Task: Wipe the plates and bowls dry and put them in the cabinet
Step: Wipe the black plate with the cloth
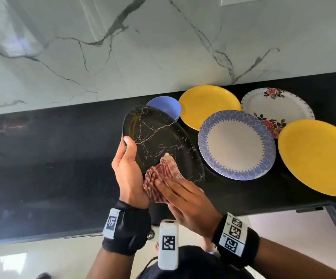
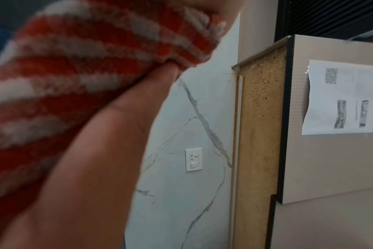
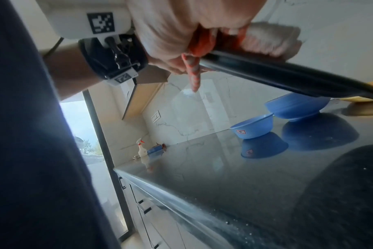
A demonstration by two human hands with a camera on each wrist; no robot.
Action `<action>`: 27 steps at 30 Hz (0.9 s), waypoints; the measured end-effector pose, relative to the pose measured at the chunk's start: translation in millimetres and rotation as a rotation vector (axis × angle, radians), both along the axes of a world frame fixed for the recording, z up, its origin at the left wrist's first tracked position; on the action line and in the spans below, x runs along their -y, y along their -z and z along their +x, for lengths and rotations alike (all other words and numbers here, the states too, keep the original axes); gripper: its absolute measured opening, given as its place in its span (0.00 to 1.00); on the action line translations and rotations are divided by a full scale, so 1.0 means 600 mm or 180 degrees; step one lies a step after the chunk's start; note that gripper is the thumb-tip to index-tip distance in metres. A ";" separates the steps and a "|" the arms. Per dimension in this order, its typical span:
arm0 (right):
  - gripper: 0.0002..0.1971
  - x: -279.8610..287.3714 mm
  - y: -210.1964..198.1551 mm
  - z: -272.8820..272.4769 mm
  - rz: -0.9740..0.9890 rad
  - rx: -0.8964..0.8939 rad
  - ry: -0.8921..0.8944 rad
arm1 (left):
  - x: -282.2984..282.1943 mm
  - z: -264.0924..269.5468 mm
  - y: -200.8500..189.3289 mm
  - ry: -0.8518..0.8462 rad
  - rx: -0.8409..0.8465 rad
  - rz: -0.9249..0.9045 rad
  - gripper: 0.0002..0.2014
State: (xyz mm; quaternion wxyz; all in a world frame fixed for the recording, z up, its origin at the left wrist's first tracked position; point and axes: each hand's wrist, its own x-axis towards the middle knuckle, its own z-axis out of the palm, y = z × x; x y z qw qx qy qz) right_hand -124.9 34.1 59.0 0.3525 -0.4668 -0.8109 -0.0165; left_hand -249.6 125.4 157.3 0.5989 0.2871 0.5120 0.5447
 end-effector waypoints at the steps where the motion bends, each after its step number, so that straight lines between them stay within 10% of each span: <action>1: 0.30 0.000 0.001 -0.001 0.0141 0.0034 0.0052 | 0.003 0.000 -0.002 -0.0020 0.0046 -0.0045 0.17; 10: 0.30 -0.012 -0.039 0.021 0.0818 -0.0221 0.0194 | 0.012 -0.017 -0.009 0.0090 0.0358 0.0244 0.18; 17: 0.23 -0.026 -0.138 0.066 0.0819 -0.0330 0.0158 | 0.017 -0.043 0.001 0.0520 -0.0232 0.0290 0.52; 23: 0.30 -0.060 -0.200 0.116 0.0091 -0.0428 -0.0078 | 0.007 -0.073 -0.019 0.0566 -0.1674 0.0818 0.26; 27: 0.31 -0.109 -0.206 0.133 -0.0791 -0.0548 -0.0173 | -0.010 -0.093 -0.025 0.1176 -0.2071 0.1406 0.29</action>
